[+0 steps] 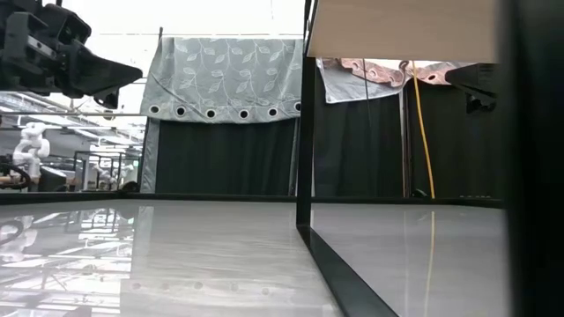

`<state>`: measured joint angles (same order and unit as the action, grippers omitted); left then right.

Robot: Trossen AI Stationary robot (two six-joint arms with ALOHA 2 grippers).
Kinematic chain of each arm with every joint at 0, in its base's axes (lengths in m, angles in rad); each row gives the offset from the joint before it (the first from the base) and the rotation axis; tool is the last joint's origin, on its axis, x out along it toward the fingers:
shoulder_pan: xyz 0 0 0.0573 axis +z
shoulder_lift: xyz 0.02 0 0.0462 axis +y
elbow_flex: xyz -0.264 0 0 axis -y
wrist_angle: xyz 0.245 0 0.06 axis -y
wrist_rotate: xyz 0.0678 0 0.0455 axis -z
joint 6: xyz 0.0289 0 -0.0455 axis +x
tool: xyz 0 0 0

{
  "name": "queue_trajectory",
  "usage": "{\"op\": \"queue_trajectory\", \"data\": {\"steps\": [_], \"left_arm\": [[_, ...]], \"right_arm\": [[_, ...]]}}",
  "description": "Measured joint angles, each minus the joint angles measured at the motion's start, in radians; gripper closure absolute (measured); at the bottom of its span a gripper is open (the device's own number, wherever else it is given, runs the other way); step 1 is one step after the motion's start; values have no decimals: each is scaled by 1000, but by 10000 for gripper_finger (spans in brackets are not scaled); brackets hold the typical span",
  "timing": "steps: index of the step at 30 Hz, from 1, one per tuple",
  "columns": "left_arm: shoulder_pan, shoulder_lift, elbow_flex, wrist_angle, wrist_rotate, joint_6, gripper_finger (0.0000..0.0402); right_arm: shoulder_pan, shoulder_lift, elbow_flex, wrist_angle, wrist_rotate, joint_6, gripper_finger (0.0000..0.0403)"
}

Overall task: Stack canned seafood by type on shelf
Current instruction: Return to Home Position

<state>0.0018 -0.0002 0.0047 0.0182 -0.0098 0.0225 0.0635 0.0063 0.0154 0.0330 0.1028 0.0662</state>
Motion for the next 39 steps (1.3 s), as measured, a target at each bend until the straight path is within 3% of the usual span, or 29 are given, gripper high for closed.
{"op": "queue_trajectory", "data": {"steps": [13, 39], "left_arm": [[0, 8, 0, -1, 7, -41, 378], [0, 8, 0, 0, 5, -41, 375]], "right_arm": [[0, 0, 0, 0, 0, 0, 403], [0, 0, 0, 0, 0, 0, 403]]}}
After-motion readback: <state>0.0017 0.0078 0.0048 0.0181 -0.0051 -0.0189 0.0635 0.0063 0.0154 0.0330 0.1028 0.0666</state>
